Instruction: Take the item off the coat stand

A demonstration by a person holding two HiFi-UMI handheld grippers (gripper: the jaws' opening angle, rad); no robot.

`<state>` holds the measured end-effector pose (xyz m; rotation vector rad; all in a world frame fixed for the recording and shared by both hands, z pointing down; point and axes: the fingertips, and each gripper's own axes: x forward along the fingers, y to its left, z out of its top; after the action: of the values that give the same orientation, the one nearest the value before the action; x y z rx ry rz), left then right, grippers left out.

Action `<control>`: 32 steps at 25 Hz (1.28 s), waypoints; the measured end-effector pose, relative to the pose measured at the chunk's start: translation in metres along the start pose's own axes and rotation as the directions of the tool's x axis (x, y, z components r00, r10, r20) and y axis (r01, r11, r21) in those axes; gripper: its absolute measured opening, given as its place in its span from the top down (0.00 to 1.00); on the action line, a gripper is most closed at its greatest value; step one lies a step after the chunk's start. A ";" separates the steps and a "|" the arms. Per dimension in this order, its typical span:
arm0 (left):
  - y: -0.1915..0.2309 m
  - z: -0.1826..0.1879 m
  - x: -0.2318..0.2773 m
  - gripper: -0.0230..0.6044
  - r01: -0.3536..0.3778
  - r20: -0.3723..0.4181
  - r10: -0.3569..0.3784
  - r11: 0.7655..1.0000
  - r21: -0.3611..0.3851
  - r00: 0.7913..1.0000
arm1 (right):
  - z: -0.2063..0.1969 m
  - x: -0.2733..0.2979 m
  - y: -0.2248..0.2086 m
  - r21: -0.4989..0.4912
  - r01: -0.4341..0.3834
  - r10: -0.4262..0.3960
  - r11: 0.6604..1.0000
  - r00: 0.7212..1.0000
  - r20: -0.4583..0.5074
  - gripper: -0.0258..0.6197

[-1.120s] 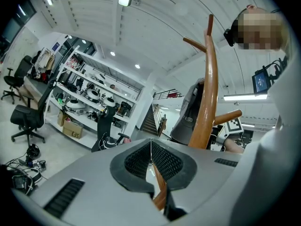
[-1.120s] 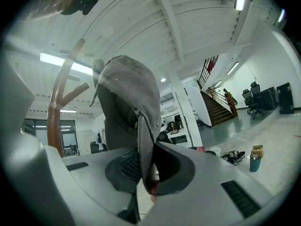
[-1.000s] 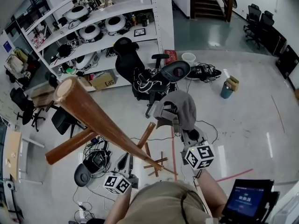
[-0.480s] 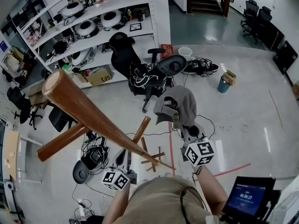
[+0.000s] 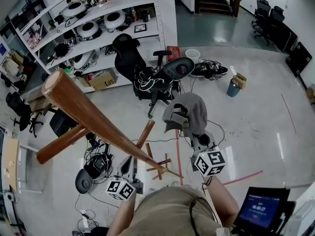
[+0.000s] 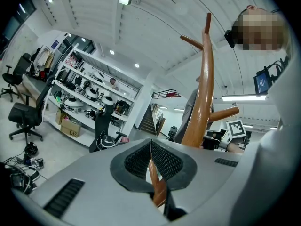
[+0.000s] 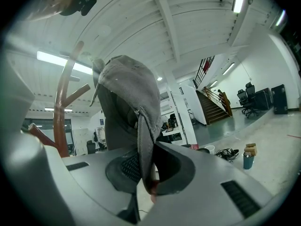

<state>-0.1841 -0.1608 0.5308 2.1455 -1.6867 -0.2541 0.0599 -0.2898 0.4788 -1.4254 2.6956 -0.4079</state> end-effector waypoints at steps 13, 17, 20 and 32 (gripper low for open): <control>-0.006 -0.006 -0.009 0.93 -0.010 0.011 0.010 1.000 0.004 1.000 | -0.011 -0.023 -0.007 0.010 0.006 -0.006 1.000 1.000 -0.020 0.91; -0.006 -0.006 -0.013 0.93 -0.026 0.018 0.026 1.000 -0.007 0.999 | -0.012 -0.028 -0.008 0.004 0.003 -0.003 1.000 1.000 -0.028 0.91; -0.006 -0.007 -0.017 0.93 -0.046 0.016 0.046 0.999 -0.017 0.999 | -0.015 -0.031 -0.007 0.004 -0.003 0.003 1.000 0.999 -0.037 0.91; 0.002 -0.004 -0.023 0.93 -0.062 0.026 0.062 0.998 -0.008 0.998 | -0.022 -0.037 -0.001 0.019 -0.015 0.016 1.000 0.999 -0.052 0.91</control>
<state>-0.1903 -0.1387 0.5335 2.0889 -1.7608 -0.2710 0.0776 -0.2556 0.4975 -1.4074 2.7343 -0.4742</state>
